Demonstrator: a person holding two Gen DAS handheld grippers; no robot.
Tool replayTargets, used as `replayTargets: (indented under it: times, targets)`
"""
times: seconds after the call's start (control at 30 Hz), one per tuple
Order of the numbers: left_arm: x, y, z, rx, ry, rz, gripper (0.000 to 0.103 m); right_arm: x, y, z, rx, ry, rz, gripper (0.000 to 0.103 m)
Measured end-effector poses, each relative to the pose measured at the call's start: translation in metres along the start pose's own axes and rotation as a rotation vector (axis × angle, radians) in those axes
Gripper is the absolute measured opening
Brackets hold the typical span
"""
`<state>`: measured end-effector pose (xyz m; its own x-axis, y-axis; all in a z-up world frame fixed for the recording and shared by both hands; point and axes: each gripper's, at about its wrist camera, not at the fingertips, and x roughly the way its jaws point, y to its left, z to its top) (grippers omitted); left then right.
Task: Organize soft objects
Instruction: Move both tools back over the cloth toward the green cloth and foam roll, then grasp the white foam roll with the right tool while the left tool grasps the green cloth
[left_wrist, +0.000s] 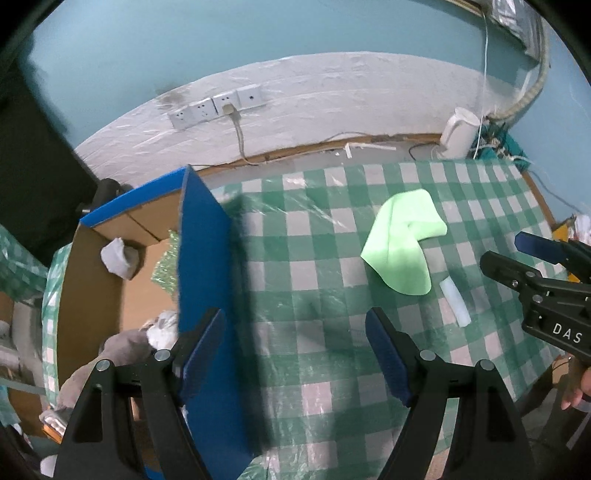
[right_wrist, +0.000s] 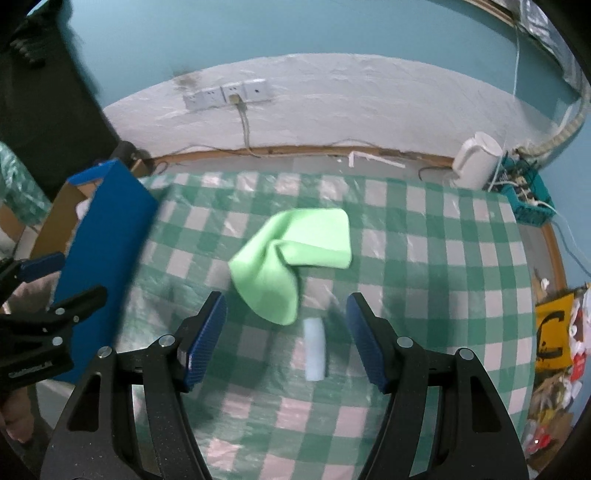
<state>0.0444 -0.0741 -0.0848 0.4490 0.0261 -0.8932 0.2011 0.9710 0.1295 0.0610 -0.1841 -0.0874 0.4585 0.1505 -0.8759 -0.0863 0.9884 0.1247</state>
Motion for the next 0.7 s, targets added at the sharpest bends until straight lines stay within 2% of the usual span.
replayTargets:
  times: [0.27, 0.47, 0.7]
  targets:
    - [0.032, -0.02, -0.003, 0.015, 0.078, -0.046, 0.079, 0.044, -0.02, -0.02, 0.018, 0.092, -0.028, 0.067]
    - [0.066, -0.036, -0.007, 0.044, 0.126, -0.031, 0.079, 0.069, -0.025, -0.033, 0.016, 0.141, -0.037, 0.067]
    - [0.09, -0.047, -0.011, 0.064, 0.164, -0.018, 0.079, 0.087, -0.029, -0.042, 0.011, 0.158, -0.048, 0.067]
